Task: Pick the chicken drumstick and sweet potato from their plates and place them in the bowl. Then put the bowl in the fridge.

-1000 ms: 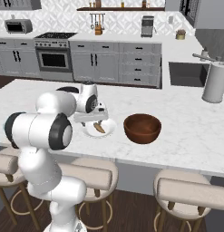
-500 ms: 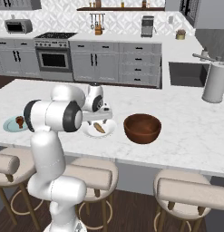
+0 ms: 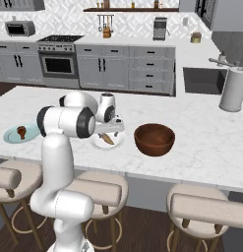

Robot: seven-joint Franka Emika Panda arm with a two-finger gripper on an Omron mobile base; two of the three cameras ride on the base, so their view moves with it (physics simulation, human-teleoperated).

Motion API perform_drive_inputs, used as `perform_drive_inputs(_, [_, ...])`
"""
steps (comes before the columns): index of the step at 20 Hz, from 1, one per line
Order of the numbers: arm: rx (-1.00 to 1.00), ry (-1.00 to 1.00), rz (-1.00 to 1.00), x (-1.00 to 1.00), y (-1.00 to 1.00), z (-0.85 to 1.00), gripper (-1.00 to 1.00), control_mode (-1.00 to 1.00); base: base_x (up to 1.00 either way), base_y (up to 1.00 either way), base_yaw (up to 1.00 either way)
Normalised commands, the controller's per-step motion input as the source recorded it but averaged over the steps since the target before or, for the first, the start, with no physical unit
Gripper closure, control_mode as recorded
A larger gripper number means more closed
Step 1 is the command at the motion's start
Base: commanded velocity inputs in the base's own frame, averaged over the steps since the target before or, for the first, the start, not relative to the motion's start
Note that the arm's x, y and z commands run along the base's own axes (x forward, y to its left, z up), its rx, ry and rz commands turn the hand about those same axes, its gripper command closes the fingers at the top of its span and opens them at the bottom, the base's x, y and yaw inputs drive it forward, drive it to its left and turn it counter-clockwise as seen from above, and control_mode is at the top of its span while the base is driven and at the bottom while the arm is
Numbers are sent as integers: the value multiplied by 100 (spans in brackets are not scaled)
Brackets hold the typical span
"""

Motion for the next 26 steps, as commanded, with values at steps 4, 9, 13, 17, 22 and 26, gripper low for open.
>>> perform_drive_inputs(4, [0, 0, 0, 1, 0, -52, -100, -100, 0, 0, 0])
perform_drive_inputs(9, [0, 0, 2, -1, 0, -45, 100, -100, 0, 0, 0])
perform_drive_inputs(13, [0, 0, 0, -19, 34, -19, 100, -100, 0, 0, 0])
perform_drive_inputs(17, [-3, 0, 0, -30, 32, 1, 100, -100, 0, 0, 0])
perform_drive_inputs(22, [-1, -10, 0, -76, 0, 71, 100, -100, 0, 0, 0])
perform_drive_inputs(26, [-1, -12, -1, -76, 0, 90, 100, -100, 0, 0, 0])
